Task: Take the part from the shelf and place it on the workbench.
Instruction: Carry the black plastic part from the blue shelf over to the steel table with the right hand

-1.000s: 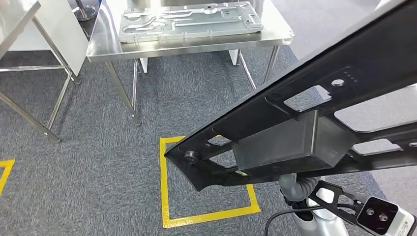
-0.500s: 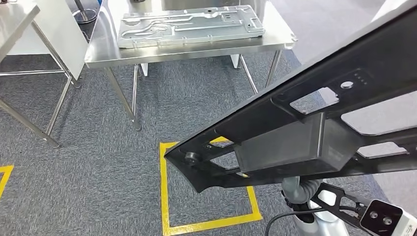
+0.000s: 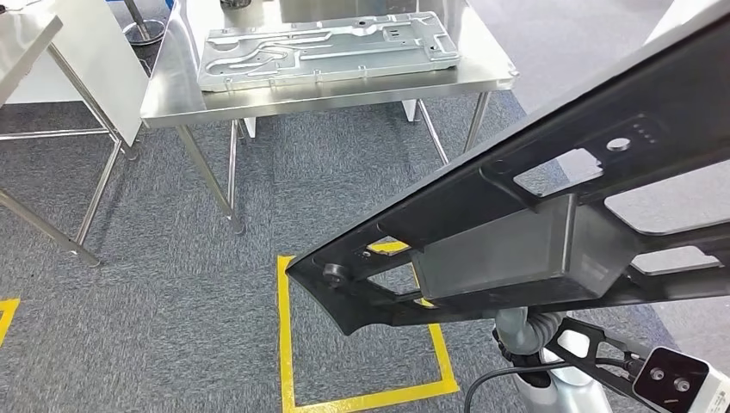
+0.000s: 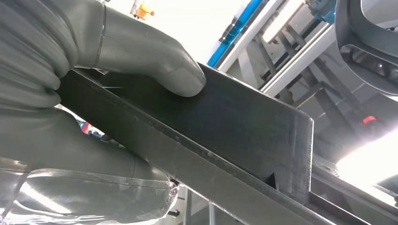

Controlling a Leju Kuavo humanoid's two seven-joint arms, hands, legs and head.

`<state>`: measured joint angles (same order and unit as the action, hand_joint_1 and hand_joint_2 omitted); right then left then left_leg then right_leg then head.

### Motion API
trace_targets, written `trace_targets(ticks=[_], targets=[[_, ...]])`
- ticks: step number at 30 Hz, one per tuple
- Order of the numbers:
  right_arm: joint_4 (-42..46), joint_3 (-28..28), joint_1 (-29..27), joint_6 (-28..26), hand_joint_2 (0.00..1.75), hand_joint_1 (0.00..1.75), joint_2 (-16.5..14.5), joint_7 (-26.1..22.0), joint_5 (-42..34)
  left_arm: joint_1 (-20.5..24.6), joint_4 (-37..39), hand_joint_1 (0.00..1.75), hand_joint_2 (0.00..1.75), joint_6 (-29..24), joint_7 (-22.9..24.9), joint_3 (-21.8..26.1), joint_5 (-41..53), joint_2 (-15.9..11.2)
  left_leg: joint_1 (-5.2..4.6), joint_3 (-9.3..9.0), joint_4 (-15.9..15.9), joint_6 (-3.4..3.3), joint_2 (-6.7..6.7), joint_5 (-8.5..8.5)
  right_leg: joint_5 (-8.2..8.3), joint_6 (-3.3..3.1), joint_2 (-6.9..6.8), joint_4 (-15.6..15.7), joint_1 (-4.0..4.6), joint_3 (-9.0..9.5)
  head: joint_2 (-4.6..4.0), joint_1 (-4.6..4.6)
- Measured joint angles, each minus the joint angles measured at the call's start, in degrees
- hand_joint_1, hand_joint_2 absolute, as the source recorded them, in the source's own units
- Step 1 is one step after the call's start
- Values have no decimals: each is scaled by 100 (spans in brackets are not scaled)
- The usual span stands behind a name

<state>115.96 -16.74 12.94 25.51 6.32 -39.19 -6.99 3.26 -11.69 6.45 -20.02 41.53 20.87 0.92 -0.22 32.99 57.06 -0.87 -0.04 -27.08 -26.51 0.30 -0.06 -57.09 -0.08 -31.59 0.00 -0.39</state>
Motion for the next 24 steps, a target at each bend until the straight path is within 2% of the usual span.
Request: trace_targets(ticks=[2, 3, 4, 6, 7, 8, 9, 11, 12, 14, 16, 17, 18, 20, 22, 23, 24], targets=[[3, 0, 1, 0, 175, 175, 0, 0, -11, -11, 0, 0, 175, 2, -10, 0, 5, 1, 28, -86, -57, -69, -4, 99, -43, 66, 2, -114, -1, -1, 0, 1], [5, 0, 6, 0, 175, 175, 0, 0, -13, -5, 0, 0, 175, 4, -16, 0, 8, 1, 40, -131, -68, -91, -6, 111, -143, 92, 3, -270, -5, -70, 0, 1], [6, 0, 7, -1, 175, 175, 0, 0, -12, 2, 0, 0, 175, 6, -24, 0, 12, 1, 48, -165, -78, -107, -9, 112, -294, 120, 4, -548, -18, -217, 0, 2], [6, 0, -4, -2, 175, 175, 0, 0, -10, 9, 0, 0, 175, 10, -34, 0, 17, 0, 46, -179, -74, -125, -12, 79, -620, 165, 5, -1312, -37, -680, 0, 2], [6, 0, -20, -3, 175, 175, 1, 0, -10, 4, 0, 0, 175, 14, -36, 1, 18, -1, 44, -190, -72, -125, -14, 54, -692, 180, 5, -1596, -47, -884, 0, 2], [6, 0, -34, -1, 175, 175, 1, 0, -11, -1, 0, 0, 175, 18, -37, 1, 18, -1, 43, -213, -69, -120, -19, 22, -652, 182, 4, -1687, -55, -994, 0, 2], [6, 0, -47, 3, 175, 175, 2, 0, -11, -5, 0, 0, 175, 21, -37, 2, 18, -1, 43, -254, -68, -110, -24, -13, -492, 178, 4, -1538, -61, -977, 0, 2], [8, 1, -64, 20, 175, 175, 2, 0, -13, -6, 1, 0, 175, 24, -37, 2, 17, 2, 43, -362, -70, -80, -31, -101, 6, 144, 0, -746, -61, -678, 0, 2], [9, 2, -71, 36, 175, 175, 2, 0, -14, -3, 1, 0, 175, 23, -38, 2, 16, 5, 40, -407, -74, -56, -33, -142, 144, 121, -7, -375, -46, -531, 0, 2], [10, 6, -85, 80, 175, 175, 1, 0, -16, 2, 1, 0, 175, 21, -38, 3, 9, 10, 35, -459, -84, 13, -30, -192, 209, 45, -11, -10, -11, -397, 0, 1], [12, 11, -97, 136, 175, 175, -4, 0, -16, 6, -1, 0, 175, 13, -40, 6, 2, 9, 30, -500, -40, 87, -26, -185, 183, -36, 0, 30, -8, -327, 0, 1], [14, 14, -96, 164, 175, 175, -8, 0, -15, 9, -1, 0, 175, 8, -43, 10, -1, 7, 32, -481, 85, 114, -24, -165, 184, -74, 0, 58, -18, -256, 0, 1], [15, 16, -91, 188, 175, 175, -15, 0, -12, 14, -2, 0, 175, 7, -44, 14, -2, 6, 37, -389, 290, 139, -25, -166, 158, -104, -6, 72, -26, -178, 0, 0], [15, 19, -83, 222, 175, 175, -36, 0, -7, 20, -2, 0, 175, 7, -46, 26, -1, 7, 55, 16, 962, 189, -24, -290, 81, -146, -20, 93, -29, -45, 0, -1], [13, 22, -89, 234, 175, 175, -54, 0, -4, 3, -2, 0, 175, 7, -45, 37, 1, 8, 62, 502, 1552, 230, -23, -632, -17, -158, -9, 93, -23, 57, 0, 0], [10, 24, -91, 237, 175, 175, -57, 0, -4, -9, -2, 0, 175, 7, -44, 42, 1, 8, 64, 658, 1644, 237, -23, -776, -72, -157, -1, 93, -22, 122, 0, 0], [9, 27, -92, 239, 175, 175, -58, 0, -4, -19, -2, 0, 175, 7, -43, 45, 1, 8, 64, 723, 1554, 233, -22, -817, -131, -151, 7, 93, -22, 198, 0, 0]])
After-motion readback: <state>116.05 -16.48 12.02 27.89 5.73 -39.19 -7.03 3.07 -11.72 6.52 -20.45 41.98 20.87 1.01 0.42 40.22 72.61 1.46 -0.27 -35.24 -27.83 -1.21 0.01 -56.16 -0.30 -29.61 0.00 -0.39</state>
